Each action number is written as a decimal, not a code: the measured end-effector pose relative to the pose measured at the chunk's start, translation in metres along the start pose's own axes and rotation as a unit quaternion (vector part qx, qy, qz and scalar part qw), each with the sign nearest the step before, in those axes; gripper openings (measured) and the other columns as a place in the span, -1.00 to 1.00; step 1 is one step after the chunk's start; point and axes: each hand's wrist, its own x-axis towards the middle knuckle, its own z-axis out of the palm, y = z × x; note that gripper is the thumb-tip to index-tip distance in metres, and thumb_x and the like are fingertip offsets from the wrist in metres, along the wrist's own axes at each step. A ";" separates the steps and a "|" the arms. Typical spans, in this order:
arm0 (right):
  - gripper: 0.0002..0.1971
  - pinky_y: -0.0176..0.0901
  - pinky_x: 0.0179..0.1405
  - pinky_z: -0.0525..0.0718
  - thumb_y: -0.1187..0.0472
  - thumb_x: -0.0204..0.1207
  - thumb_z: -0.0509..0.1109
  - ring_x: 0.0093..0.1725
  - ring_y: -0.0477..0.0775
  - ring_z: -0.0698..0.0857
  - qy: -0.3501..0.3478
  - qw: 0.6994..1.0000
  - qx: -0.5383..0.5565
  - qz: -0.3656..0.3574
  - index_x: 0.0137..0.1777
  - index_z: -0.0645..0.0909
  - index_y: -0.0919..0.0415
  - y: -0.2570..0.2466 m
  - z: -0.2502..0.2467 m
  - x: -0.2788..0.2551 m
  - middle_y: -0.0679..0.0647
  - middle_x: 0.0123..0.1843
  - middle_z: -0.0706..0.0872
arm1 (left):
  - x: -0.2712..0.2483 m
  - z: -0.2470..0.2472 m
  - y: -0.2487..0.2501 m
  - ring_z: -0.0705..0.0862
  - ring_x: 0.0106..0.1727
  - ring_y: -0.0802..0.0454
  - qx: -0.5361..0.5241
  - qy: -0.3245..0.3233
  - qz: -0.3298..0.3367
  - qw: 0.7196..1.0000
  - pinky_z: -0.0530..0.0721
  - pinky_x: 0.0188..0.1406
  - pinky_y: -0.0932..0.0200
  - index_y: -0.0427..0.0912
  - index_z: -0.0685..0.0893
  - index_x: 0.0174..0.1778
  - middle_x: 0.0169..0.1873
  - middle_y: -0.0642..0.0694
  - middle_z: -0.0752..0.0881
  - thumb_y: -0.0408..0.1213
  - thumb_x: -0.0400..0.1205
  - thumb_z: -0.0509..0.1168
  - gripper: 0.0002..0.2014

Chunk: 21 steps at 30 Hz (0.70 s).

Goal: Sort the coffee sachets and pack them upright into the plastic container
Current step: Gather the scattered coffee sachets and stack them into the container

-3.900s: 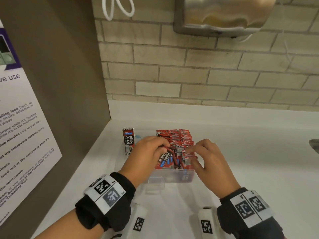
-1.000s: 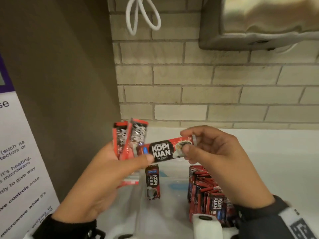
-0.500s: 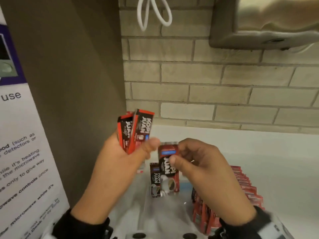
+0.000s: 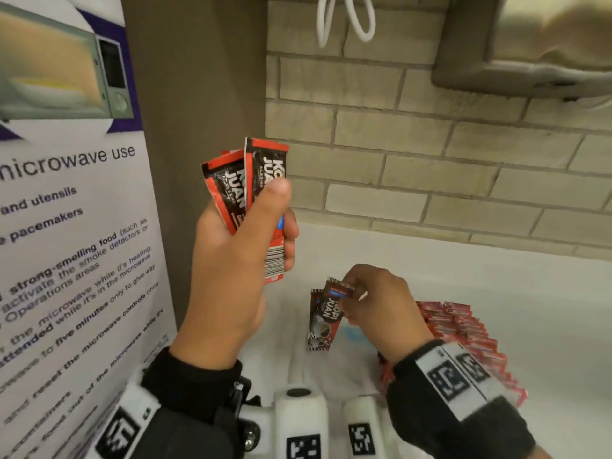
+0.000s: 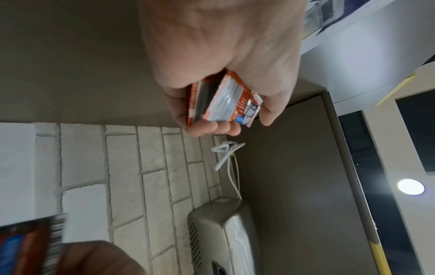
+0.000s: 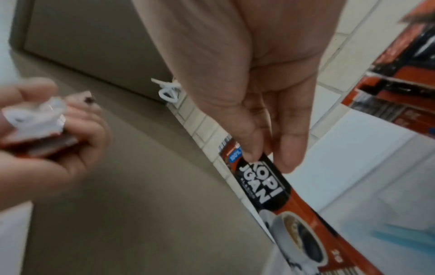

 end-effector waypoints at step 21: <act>-0.77 -0.06 -0.01 0.75 0.32 0.42 0.47 -0.02 0.14 0.74 -0.057 0.977 -0.027 0.203 -0.18 0.41 0.21 -0.006 0.015 0.031 0.14 -0.07 0.68 | -0.003 0.003 0.002 0.58 -0.49 0.09 0.006 -0.044 -0.018 0.999 0.56 -0.52 0.22 -0.04 0.61 -0.18 -0.47 0.00 0.66 -0.19 0.57 0.38 -0.92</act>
